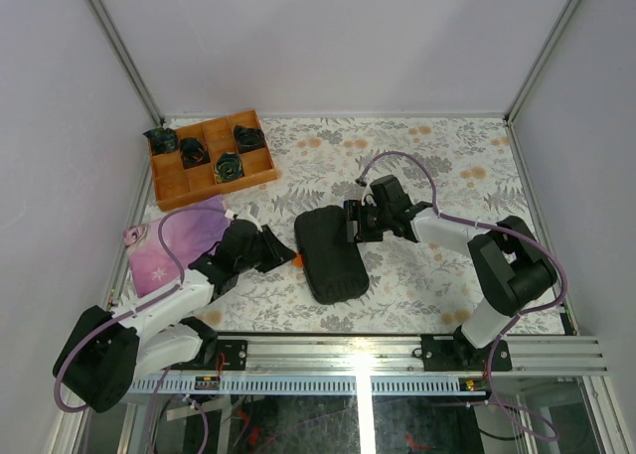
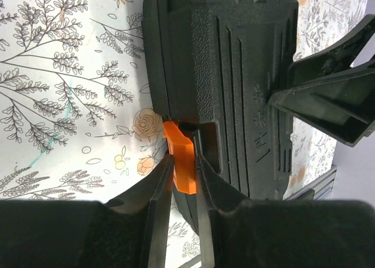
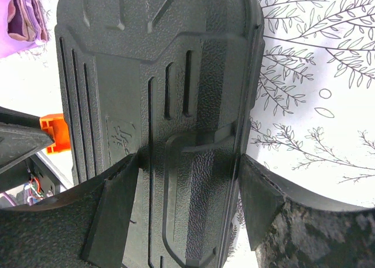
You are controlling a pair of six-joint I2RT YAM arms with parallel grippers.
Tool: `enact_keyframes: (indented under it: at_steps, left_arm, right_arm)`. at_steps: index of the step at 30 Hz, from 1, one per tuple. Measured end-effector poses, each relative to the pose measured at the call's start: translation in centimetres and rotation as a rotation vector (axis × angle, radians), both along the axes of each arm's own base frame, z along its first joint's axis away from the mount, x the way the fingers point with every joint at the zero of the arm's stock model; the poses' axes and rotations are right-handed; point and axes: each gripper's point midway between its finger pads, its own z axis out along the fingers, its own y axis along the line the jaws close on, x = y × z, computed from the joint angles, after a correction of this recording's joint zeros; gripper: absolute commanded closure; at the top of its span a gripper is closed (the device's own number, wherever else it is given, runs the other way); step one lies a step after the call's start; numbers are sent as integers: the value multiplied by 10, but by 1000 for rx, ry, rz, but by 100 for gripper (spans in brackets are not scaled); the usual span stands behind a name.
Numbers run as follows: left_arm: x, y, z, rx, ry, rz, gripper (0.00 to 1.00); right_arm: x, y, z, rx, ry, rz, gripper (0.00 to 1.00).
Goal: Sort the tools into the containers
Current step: Close the storage box at the center of the board.
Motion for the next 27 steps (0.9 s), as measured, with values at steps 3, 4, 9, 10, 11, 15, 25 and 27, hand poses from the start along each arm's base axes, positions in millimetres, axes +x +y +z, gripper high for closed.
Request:
enact_keyframes:
  at_steps: [3, 4, 9, 10, 11, 15, 25, 27]
  left_arm:
    - [1, -1, 2, -4, -4, -1, 79]
    - [2, -2, 4, -6, -7, -2, 79]
    - [8, -8, 12, -25, -38, -9, 79]
    - [8, -9, 12, -28, -42, -12, 78]
    - [9, -10, 12, -29, -42, -12, 78]
    - [9, -14, 10, -33, -38, -17, 78]
    - [11, -6, 7, -19, -50, 30, 67]
    - [8, -3, 1, -9, -39, 36, 63]
  right_arm:
    - [0, 0, 0, 2, -1, 0, 59]
    - [0, 0, 0, 2, -1, 0, 59]
    - [0, 0, 0, 2, -1, 0, 58]
    - [0, 0, 0, 3, -1, 0, 58]
    - [0, 0, 0, 2, -1, 0, 59]
    - [0, 0, 0, 3, -1, 0, 58]
    - [0, 0, 0, 2, -1, 0, 59]
    - [0, 0, 0, 2, 0, 0, 59]
